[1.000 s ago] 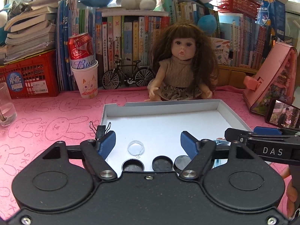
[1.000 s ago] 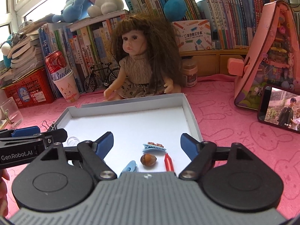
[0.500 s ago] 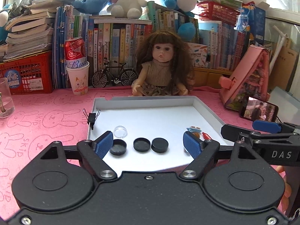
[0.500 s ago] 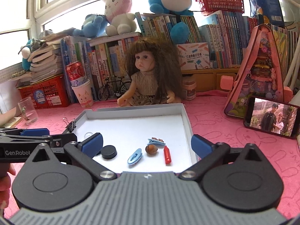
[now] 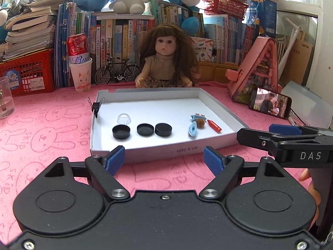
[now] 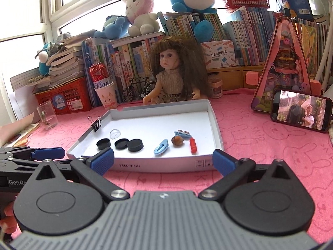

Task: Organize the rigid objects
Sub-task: 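Move both tools back toward the red marker, nut, lid and binder clip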

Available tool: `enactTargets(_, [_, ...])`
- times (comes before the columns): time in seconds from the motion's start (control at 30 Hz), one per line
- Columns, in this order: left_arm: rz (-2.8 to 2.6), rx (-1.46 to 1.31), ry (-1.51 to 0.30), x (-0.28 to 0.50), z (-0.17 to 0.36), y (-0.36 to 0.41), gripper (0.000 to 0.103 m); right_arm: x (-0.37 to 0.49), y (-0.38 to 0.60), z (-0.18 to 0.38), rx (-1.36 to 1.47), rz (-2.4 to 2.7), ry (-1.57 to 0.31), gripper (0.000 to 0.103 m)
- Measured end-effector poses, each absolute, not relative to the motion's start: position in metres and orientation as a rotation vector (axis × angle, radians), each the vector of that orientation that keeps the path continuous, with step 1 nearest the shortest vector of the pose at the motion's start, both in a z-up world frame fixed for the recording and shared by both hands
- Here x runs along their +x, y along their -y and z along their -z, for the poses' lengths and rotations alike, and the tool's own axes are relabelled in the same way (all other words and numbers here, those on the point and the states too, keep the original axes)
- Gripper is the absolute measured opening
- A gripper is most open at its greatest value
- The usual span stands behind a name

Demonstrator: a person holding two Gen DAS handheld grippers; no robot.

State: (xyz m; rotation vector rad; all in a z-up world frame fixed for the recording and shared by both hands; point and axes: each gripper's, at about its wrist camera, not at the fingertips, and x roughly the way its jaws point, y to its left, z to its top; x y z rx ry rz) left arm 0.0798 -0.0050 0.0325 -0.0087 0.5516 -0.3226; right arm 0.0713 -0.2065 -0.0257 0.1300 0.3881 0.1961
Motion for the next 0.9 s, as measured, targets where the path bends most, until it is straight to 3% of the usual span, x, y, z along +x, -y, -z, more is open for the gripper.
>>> enactTargets(0.4, [0.366, 0.003, -0.592, 0.045, -0.011, -0.008, 0.08, 0.032, 0.201, 0.056, 0.019, -0.252, -0.357, 0.103])
enactTargets(0.73, [0.411, 0.032, -0.685, 0.024, 0.005, -0.016, 0.043, 0.01, 0.194, 0.075, -0.185, -0.294, -0.393, 0.103])
enactTargets(0.9, [0.398, 0.06, -0.669, 0.024, 0.008, -0.01, 0.035, 0.014, 0.185, 0.077, -0.197, -0.292, -0.411, 0.102])
